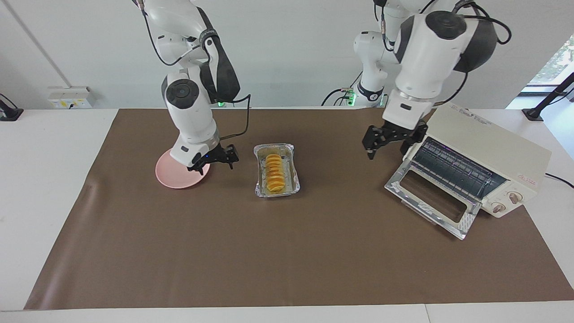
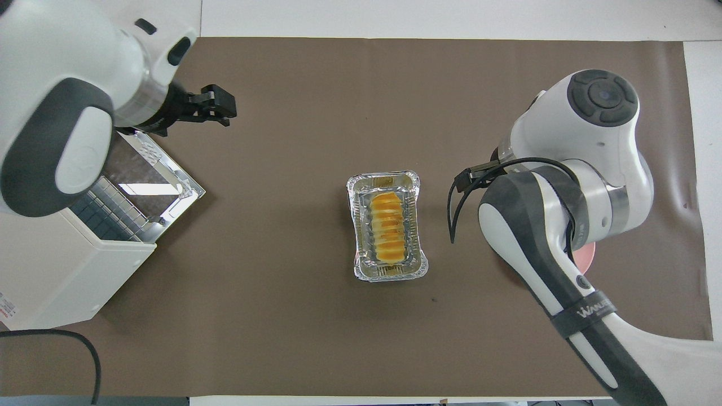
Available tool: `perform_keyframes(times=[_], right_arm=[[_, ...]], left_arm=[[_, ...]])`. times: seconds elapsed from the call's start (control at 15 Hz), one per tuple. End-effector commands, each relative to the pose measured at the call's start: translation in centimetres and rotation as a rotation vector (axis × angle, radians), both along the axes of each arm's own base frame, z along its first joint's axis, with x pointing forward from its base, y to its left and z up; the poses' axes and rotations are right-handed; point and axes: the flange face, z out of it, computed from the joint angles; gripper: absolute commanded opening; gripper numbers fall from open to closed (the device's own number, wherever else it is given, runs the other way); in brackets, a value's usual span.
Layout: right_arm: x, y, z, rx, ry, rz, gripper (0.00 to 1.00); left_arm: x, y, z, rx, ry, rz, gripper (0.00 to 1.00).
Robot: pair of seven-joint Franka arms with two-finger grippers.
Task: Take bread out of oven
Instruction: 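Grasp the foil tray edge with the right gripper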
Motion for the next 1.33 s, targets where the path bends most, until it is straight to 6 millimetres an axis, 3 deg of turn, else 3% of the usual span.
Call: perform_keyframes(times=[0.0, 0.13, 0.27, 0.47, 0.67, 0.87, 1.07, 1.13, 1.27], right_arm=[[-2.4, 1.3, -1.7, 0.01, -0.015, -0.05, 1.0], [-3.2, 3.8, -3.3, 0.003, 0.003, -0.088, 1.0], [-3.8, 5.2, -4.5, 0.005, 0.002, -0.079, 1.0], [-3.9, 6.2, -5.9, 0.017, -0.016, -0.066, 0.97], [-4.0, 6.4, -6.9, 0.017, -0.012, -0.079, 0.95], [-4.6, 6.2, -8.3, 0.024, -0.027, -0.086, 0.82], [-4.9, 6.1, -9.3, 0.035, -0.044, -0.089, 0.8], [-4.9, 6.1, -9.3, 0.035, -0.044, -0.094, 0.73], [-5.0, 6.2, -9.3, 0.048, -0.033, -0.16, 0.37]], left_arm=[[-2.1, 5.8, -0.7, -0.01, 0.089, 0.063, 1.0], [-4.2, 9.4, 0.6, -0.014, 0.133, 0.087, 1.0], [-5.2, 9.0, 1.1, -0.023, 0.165, -0.14, 1.0], [-7.9, 7.8, 2.1, -0.026, 0.234, -0.194, 1.0], [-7.4, 5.0, 1.2, -0.018, 0.181, -0.264, 1.0], [-7.5, 5.4, 1.1, 0.002, 0.203, -0.365, 1.0], [-7.7, 5.7, 1.3, 0.007, 0.206, -0.363, 1.0], [-7.6, 6.1, 1.5, 0.005, 0.2, -0.356, 1.0], [-7.5, 6.8, 1.5, 0.005, 0.2, -0.345, 1.0]])
